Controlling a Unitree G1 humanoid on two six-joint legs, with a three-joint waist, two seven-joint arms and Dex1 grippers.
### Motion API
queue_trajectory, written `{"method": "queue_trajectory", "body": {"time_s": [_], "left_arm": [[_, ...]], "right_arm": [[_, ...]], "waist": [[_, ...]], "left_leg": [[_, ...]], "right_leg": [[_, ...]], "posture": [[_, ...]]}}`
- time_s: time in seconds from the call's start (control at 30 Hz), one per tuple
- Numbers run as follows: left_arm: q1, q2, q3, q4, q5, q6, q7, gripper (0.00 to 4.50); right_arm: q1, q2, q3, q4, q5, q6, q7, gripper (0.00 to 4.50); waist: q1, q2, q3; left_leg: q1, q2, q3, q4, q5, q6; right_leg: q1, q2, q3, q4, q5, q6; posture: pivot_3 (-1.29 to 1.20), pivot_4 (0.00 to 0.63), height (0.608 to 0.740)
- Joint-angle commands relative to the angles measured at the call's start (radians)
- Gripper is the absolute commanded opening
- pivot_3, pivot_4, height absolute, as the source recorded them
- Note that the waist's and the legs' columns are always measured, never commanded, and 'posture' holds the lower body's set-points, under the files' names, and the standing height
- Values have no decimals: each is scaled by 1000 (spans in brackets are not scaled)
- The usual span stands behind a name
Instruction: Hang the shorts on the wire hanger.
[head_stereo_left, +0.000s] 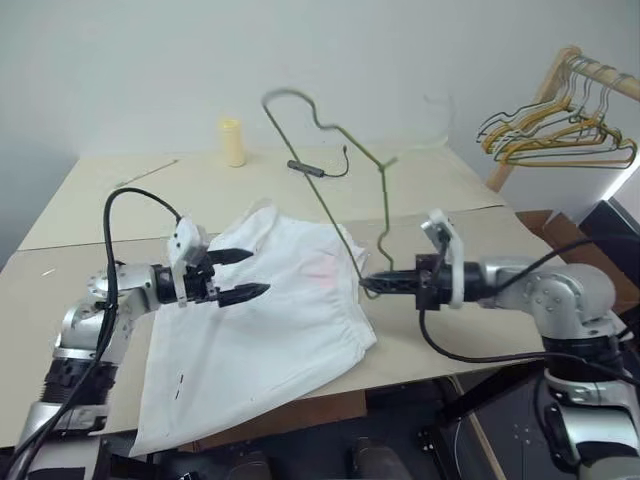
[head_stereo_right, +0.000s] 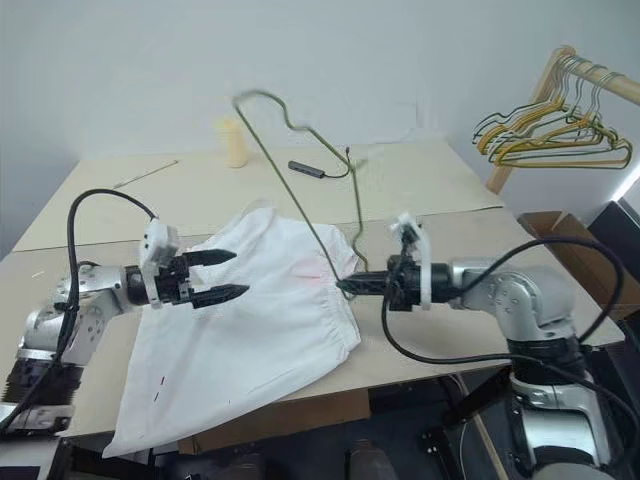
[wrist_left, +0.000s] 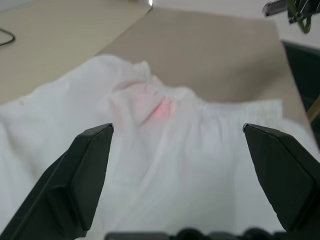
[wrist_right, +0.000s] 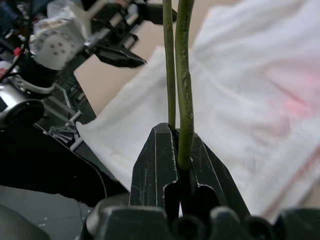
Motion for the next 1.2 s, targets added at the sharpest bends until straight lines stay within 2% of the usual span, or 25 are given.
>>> {"method": "queue_trajectory", "body": {"time_s": [0.03,0.13,0.23,0.3,0.37,0.53,0.7,1.2], "left_arm": [[15,39,-26,-22,69,-80,-35,4477],[29,42,-50,-38,112,-124,-41,4477],[32,21,-55,-54,107,-122,-33,4477],[33,12,-59,-54,110,-126,-28,4477],[37,7,-60,-54,114,-129,-26,4477],[50,10,-58,-62,126,-132,-25,4477],[59,12,-50,-63,126,-137,-27,4477],[84,14,-48,-94,134,-125,-21,4477]], "right_arm": [[41,-86,-48,42,20,102,2,0],[93,-166,-53,111,26,140,53,0],[120,-275,27,222,55,200,223,0],[106,-306,74,324,76,263,301,0],[115,-327,129,356,55,249,353,0],[118,-332,257,421,-23,161,451,0],[104,-315,323,448,-79,106,501,0],[34,-222,363,544,-192,21,527,0]], "waist": [[2,0,0],[1,0,0],[2,1,0],[-1,1,0],[-6,0,0],[-4,1,0],[1,1,0],[1,1,0]], "left_leg": [[0,0,0,0,0,0],[0,0,1,0,0,0],[1,0,1,0,0,0],[1,0,1,0,0,0],[2,0,1,0,0,0],[3,0,1,0,0,0],[3,0,1,1,0,0],[3,0,1,2,0,0]], "right_leg": [[0,0,0,0,0,0],[0,-1,0,0,0,0],[0,-1,0,0,0,0],[1,0,1,0,0,0],[1,0,1,0,0,0],[1,1,2,2,-3,6],[1,1,2,2,-3,7],[1,1,2,3,-3,6]], "posture": [[-95,0,740],[-95,0,740],[-95,0,740],[-95,0,740],[-91,0,740],[-82,0,740],[-71,0,740],[-55,0,740]]}}
